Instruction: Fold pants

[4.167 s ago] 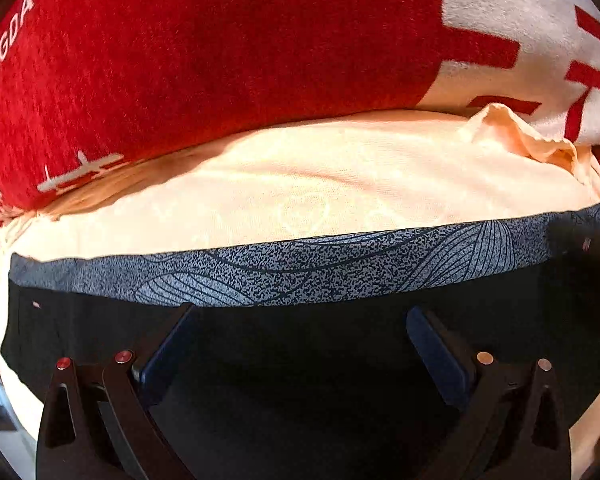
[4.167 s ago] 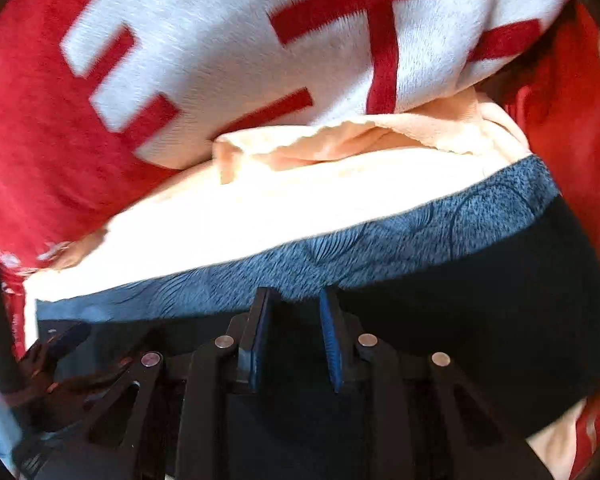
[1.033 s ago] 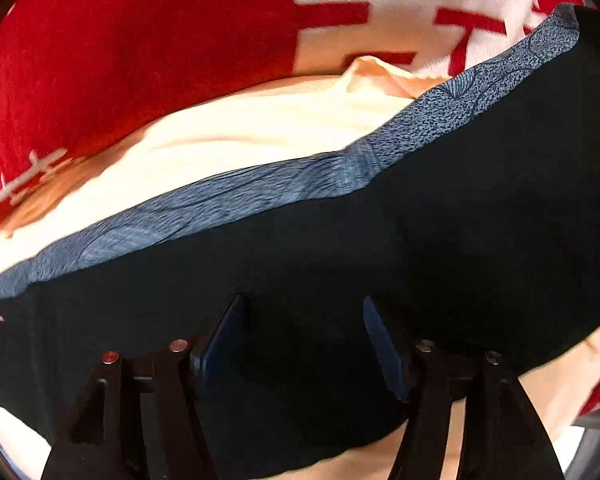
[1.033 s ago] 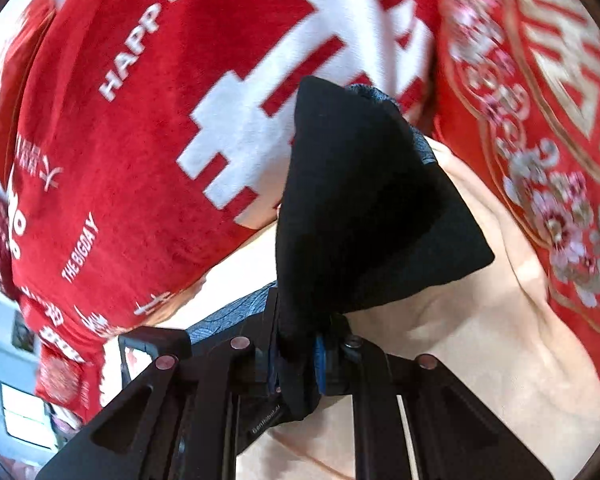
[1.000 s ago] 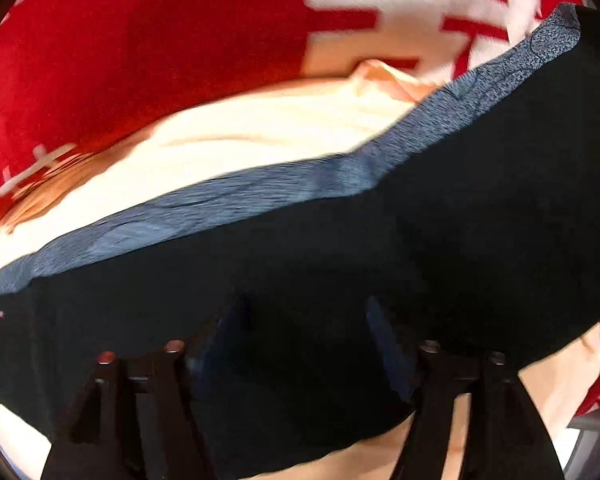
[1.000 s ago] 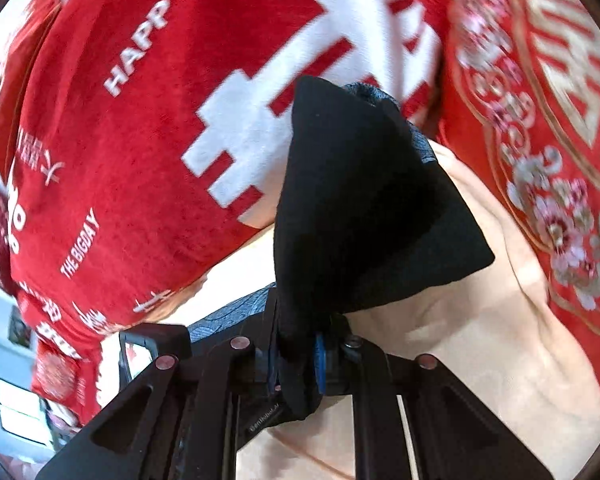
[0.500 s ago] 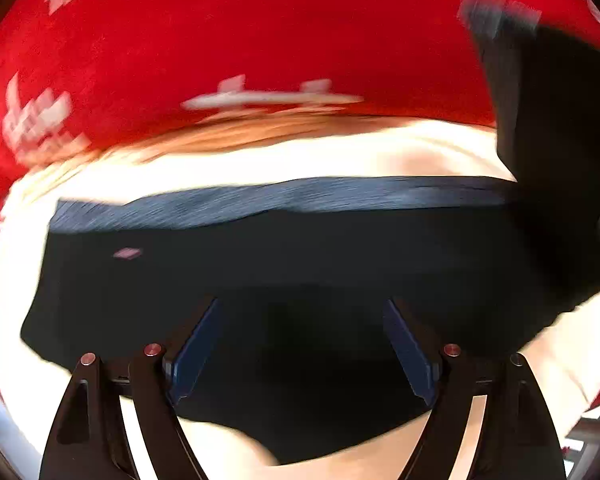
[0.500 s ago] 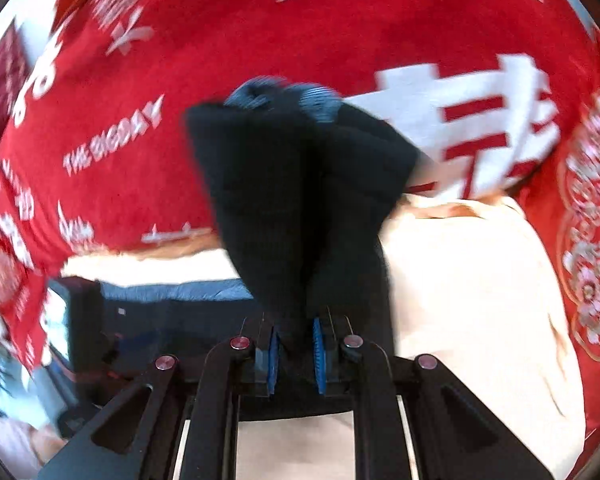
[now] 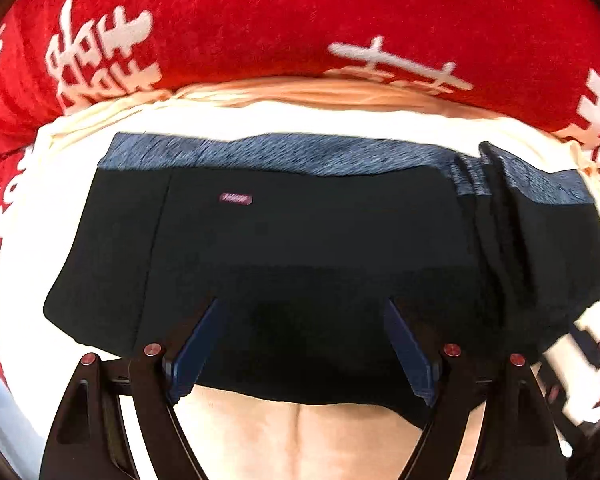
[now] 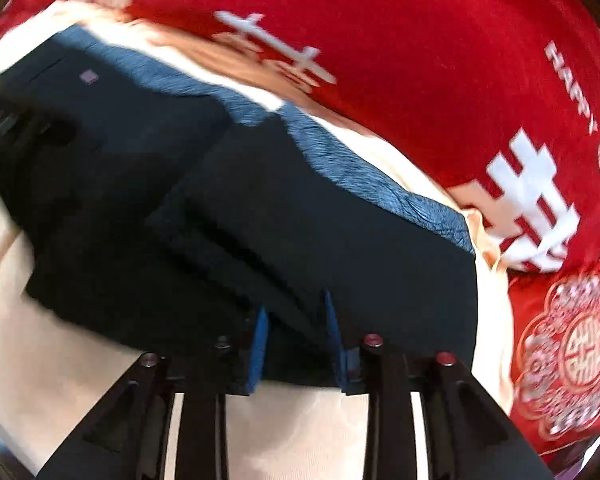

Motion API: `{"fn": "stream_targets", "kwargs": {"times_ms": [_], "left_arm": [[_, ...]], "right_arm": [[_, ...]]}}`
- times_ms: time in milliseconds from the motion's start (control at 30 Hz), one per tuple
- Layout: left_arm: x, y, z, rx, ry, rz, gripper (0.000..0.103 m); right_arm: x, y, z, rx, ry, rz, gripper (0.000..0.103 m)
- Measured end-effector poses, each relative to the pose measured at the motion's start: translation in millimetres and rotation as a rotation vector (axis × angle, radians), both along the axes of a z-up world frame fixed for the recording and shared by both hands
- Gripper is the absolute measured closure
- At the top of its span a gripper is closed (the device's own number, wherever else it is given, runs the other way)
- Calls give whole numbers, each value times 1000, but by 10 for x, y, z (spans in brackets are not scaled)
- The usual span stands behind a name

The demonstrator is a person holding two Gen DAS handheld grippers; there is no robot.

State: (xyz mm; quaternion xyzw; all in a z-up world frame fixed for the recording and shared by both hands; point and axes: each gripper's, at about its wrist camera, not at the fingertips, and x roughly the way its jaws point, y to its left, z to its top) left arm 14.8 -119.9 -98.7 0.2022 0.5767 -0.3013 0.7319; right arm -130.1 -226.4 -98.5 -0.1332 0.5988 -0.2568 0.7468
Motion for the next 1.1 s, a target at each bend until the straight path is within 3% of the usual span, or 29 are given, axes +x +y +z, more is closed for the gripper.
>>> {"fn": "stream_targets", "kwargs": {"times_ms": [67, 167, 300, 433, 600, 733, 800, 967, 1033, 1067, 1100], "left_arm": [[-12, -55, 59, -15, 16, -36, 20], [-118, -285, 159, -62, 67, -91, 20], [-205, -536, 192, -112, 155, -169, 20], [-241, -762, 24, -89, 255, -167, 20], [-226, -837, -6, -101, 356, -141, 20], [-222, -872, -56, -86, 404, -134, 20], [-231, -901, -86, -82, 406, -131, 20], [-334, -1216, -248, -68, 400, -113, 20], [-361, -1213, -229, -69, 370, -116, 27], [-386, -1225, -210, -74, 357, -126, 35], [-412, -1211, -156, -83, 344, -140, 42]], "right_arm": [[-88, 37, 126, 104, -21, 13, 69], [-249, -153, 327, 345, -98, -89, 69], [-579, -905, 481, 756, -370, -485, 68], [-907, -1431, 278, 1023, -587, -797, 68], [-1088, -1524, 108, 1153, -700, -902, 68], [-1251, -1474, -45, 1210, -706, -1000, 64], [-1342, -1448, -107, 1215, -726, -1020, 58], [-1291, -1532, -202, 1227, -800, -1021, 58], [-1249, -1592, -261, 1245, -812, -1034, 58], [-1231, -1604, -271, 1247, -811, -1039, 60], [-1225, -1616, -267, 1235, -798, -1045, 80]]}}
